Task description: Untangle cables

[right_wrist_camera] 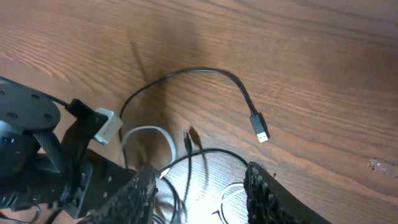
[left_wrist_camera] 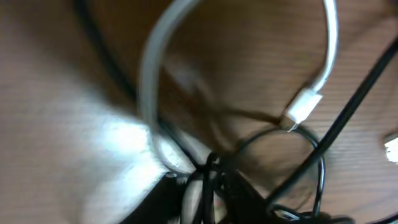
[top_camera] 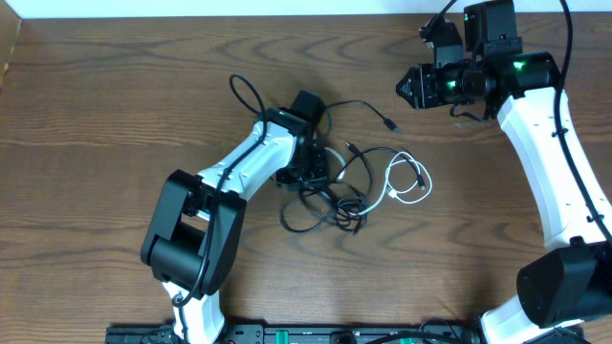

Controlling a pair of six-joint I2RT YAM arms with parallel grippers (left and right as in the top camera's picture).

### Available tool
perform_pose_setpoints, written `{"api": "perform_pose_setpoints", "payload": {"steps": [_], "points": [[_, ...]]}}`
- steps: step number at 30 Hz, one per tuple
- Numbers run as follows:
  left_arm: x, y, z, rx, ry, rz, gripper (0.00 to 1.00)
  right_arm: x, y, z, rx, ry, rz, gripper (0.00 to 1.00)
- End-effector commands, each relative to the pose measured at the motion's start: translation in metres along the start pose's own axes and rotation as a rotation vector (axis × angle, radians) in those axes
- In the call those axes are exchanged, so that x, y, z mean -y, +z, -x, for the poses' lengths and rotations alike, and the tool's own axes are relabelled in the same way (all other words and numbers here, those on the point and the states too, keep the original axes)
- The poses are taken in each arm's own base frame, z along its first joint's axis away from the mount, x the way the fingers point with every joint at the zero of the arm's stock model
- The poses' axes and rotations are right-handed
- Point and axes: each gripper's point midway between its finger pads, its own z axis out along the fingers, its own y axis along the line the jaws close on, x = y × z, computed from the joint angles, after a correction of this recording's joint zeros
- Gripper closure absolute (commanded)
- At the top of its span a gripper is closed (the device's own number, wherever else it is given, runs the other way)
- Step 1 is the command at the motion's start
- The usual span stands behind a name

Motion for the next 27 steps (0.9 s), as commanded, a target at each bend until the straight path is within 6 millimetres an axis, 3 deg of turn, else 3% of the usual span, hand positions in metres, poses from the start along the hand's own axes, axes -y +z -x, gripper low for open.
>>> {"api": "perform_pose_setpoints", "payload": {"steps": [1, 4, 7, 9, 15, 18, 20, 23, 27], "points": [[0.002, 0.005, 0.010, 0.035, -0.017, -0.006, 0.92, 0.000, 0.003, -0.002, -0.009, 0.010, 0.004, 0.58], [0.009, -0.002, 0.022, 0.079, -0.007, -0.034, 0.93, -0.001, 0.003, -0.002, -0.009, 0.008, 0.005, 0.58], [0.022, -0.023, 0.037, 0.137, 0.021, -0.075, 0.93, -0.004, 0.004, -0.001, -0.007, 0.003, 0.008, 0.58], [0.034, -0.048, 0.048, 0.201, 0.077, -0.114, 0.93, -0.006, 0.005, 0.000, -0.004, -0.004, 0.012, 0.58], [0.068, -0.161, 0.066, 0.487, 0.242, -0.241, 0.93, -0.031, 0.009, 0.008, 0.030, -0.062, 0.080, 0.59], [0.079, -0.221, 0.058, 0.636, 0.341, -0.314, 0.93, -0.062, 0.008, 0.017, 0.069, -0.127, 0.204, 0.59], [0.084, -0.242, 0.048, 0.674, 0.406, -0.348, 0.93, -0.074, 0.006, 0.023, 0.098, -0.153, 0.257, 0.59], [0.092, -0.260, 0.029, 0.673, 0.525, -0.431, 0.93, -0.087, 0.001, 0.033, 0.143, -0.184, 0.325, 0.59], [0.091, -0.266, 0.017, 0.617, 0.568, -0.535, 0.93, -0.096, -0.006, 0.041, 0.183, -0.212, 0.367, 0.59]]}}
